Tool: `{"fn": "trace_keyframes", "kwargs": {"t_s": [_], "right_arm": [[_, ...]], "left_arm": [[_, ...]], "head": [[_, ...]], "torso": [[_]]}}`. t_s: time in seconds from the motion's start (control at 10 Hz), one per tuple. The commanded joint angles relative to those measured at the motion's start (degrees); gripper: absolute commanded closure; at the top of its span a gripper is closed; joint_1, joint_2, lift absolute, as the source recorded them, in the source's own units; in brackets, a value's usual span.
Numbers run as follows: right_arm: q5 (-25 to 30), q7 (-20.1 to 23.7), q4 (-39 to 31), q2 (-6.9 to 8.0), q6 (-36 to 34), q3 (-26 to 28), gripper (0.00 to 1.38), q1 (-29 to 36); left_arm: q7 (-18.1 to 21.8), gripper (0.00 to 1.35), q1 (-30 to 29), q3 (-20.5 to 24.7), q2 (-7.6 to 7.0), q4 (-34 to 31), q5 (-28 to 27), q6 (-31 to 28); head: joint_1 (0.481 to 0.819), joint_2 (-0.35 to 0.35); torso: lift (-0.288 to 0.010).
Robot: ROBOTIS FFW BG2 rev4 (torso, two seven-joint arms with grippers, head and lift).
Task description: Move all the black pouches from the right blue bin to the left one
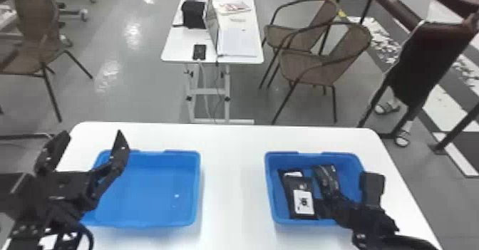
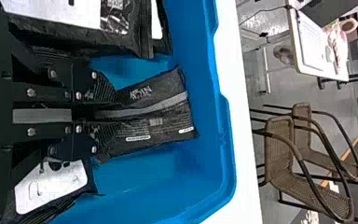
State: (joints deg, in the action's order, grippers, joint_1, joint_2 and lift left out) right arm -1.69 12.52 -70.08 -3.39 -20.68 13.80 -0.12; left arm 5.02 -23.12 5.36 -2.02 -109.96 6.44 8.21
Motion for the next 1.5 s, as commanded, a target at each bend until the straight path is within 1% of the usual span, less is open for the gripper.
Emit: {"fn": "trace_keyframes", "kwargs": {"t_s": [0.0,0.1,0.2,0.3,0.4,0.5,0.6,0.7,0.8,0.9,1.0,1.1,1.2,1.4], "right_arm": [[-1.47,0.58,-6.65,0.84,2.32,-0.35,1.25,3.28],[-3.93,0.75,-13.94,1.19,4.25,-1.67,1.28,6.45],[-6.48,1.02,-21.15,1.37,4.60,-2.90,1.28,8.82],[-8.77,3.92,-26.16,1.19,4.25,-4.22,1.28,9.35],[-9.73,10.25,-28.71,0.66,2.05,-5.98,1.28,7.41],[-9.29,16.40,-29.32,-0.39,-1.11,-9.58,1.28,3.63],[-10.00,21.58,-27.39,-1.62,-2.52,-13.62,1.28,-0.85],[-11.76,22.99,-24.93,-3.03,-2.69,-18.99,1.28,-5.07],[-13.60,25.01,-21.06,-3.47,-2.52,-23.12,1.28,-9.11],[-15.10,27.12,-17.81,-3.29,-2.08,-26.37,1.28,-11.92],[-15.27,28.53,-15.88,-3.03,-1.90,-29.01,1.28,-13.86],[-16.77,29.49,-13.42,-3.03,-1.02,-31.47,1.28,-15.44],[-18.00,30.37,-11.13,-3.03,-0.59,-33.58,1.28,-16.93],[-20.63,30.81,-8.49,-3.03,-0.23,-37.44,1.28,-19.31]], "left_arm": [[-0.01,0.10,0.00,0.09,0.00,0.10,0.15,0.14],[0.08,0.10,0.00,0.09,0.09,0.19,0.24,0.23],[-0.01,0.10,-0.09,0.18,0.18,0.19,0.42,0.23],[-0.01,0.10,0.00,0.18,0.26,0.19,0.42,0.31],[-0.01,0.10,0.09,0.35,0.44,0.36,1.56,-0.39],[0.08,0.10,0.27,0.88,0.70,0.19,4.11,-2.15],[1.05,0.09,1.32,0.88,0.35,0.10,9.03,-5.13],[3.24,0.09,2.90,0.88,-0.44,0.01,13.95,-9.18],[5.27,0.09,4.92,0.35,-1.76,-0.08,17.99,-11.81],[5.62,0.09,6.24,-0.79,-3.25,-0.52,21.51,-12.96],[5.62,0.09,7.12,-1.49,-3.69,-1.13,25.29,-14.45],[5.62,0.09,7.91,-1.58,-3.25,-2.36,28.19,-17.18],[5.97,0.09,8.79,-1.67,-2.90,-3.06,29.33,-19.20],[6.50,0.09,9.93,-2.02,-2.81,-2.98,30.21,-22.89]], "head": [[0.695,-0.075],[0.695,-0.066],[0.695,-0.060],[0.695,-0.043],[0.695,-0.012],[0.695,0.033],[0.695,0.092],[0.695,0.120],[0.695,0.165],[0.695,0.193],[0.695,0.222],[0.695,0.241],[0.695,0.253],[0.694,0.264]], "torso": [[0.000],[0.000],[0.000],[0.000],[0.000],[0.000],[0.000],[0.000],[0.000],[0.000],[0.000],[0.000],[0.000],[0.000]]}}
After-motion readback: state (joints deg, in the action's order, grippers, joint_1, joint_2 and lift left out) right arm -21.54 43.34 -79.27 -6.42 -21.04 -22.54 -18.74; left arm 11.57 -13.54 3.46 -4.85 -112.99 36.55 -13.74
